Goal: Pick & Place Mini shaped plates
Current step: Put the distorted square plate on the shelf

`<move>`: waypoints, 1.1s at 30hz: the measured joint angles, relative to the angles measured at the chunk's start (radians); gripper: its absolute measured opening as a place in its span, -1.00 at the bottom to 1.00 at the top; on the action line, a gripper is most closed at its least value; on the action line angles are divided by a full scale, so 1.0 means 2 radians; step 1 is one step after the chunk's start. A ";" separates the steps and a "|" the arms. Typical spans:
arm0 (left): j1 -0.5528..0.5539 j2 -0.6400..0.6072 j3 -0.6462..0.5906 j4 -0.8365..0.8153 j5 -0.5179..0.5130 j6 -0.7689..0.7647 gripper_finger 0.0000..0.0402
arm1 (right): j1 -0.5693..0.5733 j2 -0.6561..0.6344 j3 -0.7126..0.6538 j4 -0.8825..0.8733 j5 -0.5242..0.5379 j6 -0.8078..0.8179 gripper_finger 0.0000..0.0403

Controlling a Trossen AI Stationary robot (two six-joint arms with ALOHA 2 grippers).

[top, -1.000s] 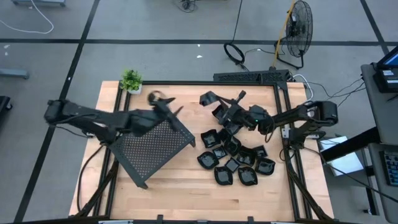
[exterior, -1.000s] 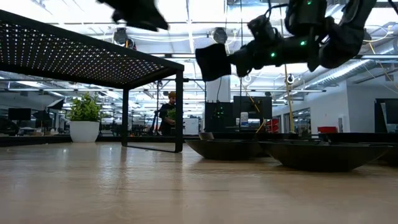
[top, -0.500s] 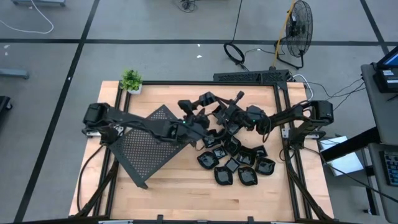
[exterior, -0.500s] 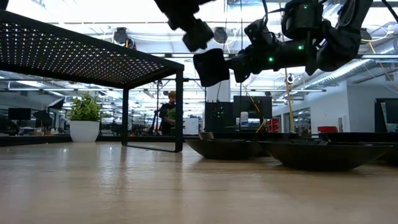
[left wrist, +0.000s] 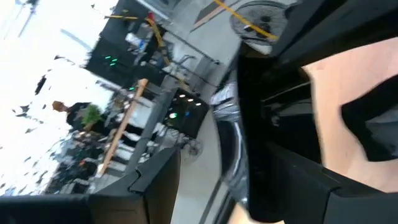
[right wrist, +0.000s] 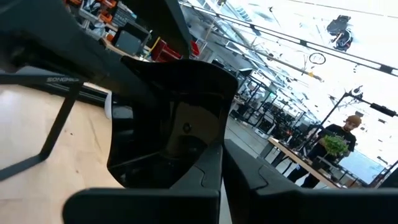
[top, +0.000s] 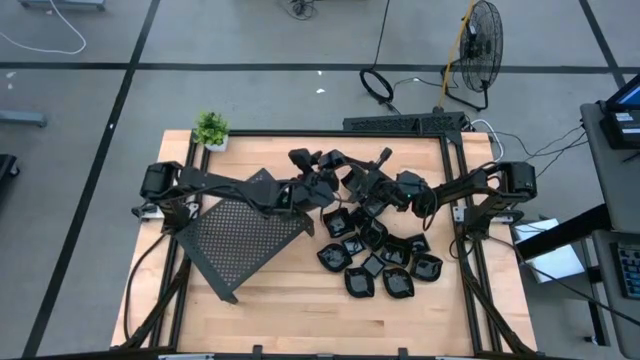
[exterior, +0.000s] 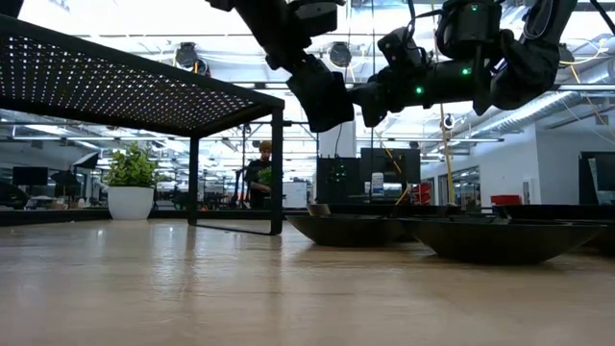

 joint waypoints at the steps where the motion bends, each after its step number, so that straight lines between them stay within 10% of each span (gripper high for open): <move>1: 0.002 0.000 0.000 -0.003 0.010 0.000 0.13 | 0.000 0.000 0.000 0.000 0.000 -0.004 -1.00; 7: 0.008 0.000 0.000 -0.005 0.030 0.002 0.02 | 0.000 0.000 0.000 -0.003 0.000 -0.008 -1.00; 18: 0.012 0.000 0.000 -0.015 0.033 -0.001 -0.95 | 0.006 0.000 -0.001 -0.010 -0.039 -0.021 -1.00; 27: -0.001 -0.004 -0.001 -0.006 -0.025 0.034 -0.97 | 0.010 0.000 0.000 -0.007 -0.041 0.008 -0.94; 33: -0.020 -0.036 0.000 0.021 -0.101 0.079 -0.96 | 0.026 0.000 0.000 -0.002 -0.039 0.010 -0.45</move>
